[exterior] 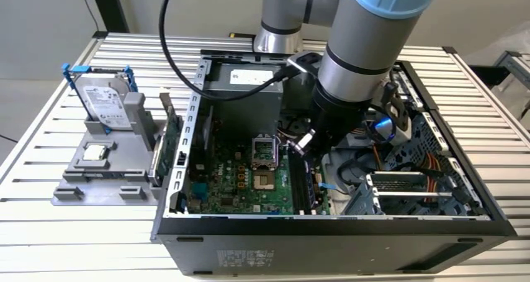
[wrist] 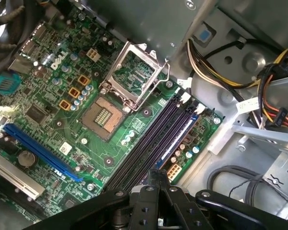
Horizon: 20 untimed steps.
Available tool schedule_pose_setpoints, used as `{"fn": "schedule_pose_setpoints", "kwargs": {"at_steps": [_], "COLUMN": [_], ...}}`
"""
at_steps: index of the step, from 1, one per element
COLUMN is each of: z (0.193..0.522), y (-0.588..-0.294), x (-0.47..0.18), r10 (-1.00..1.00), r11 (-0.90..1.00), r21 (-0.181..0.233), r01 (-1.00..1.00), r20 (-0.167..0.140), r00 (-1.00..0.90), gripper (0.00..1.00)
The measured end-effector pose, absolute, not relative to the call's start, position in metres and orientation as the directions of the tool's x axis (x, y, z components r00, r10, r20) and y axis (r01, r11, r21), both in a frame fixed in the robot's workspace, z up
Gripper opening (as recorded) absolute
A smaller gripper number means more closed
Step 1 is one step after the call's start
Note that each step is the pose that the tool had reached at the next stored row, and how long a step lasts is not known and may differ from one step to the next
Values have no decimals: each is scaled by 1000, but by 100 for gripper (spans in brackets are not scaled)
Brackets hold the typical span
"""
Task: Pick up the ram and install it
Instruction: 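Press down the ram until it locks into place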
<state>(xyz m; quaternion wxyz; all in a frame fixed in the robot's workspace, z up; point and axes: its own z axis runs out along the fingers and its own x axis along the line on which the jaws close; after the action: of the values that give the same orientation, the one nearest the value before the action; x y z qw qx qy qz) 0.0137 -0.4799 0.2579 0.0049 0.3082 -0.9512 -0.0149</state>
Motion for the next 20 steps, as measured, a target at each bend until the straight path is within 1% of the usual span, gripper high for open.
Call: {"fn": "schedule_pose_setpoints", "kwargs": {"at_steps": [20], "z": [258], "y": [-480], "x": [14], "r10": [-667], "r11": [745], "r21": [31], "r01": [-667], "r20": [0], "r00": [-745], "gripper": [0]}}
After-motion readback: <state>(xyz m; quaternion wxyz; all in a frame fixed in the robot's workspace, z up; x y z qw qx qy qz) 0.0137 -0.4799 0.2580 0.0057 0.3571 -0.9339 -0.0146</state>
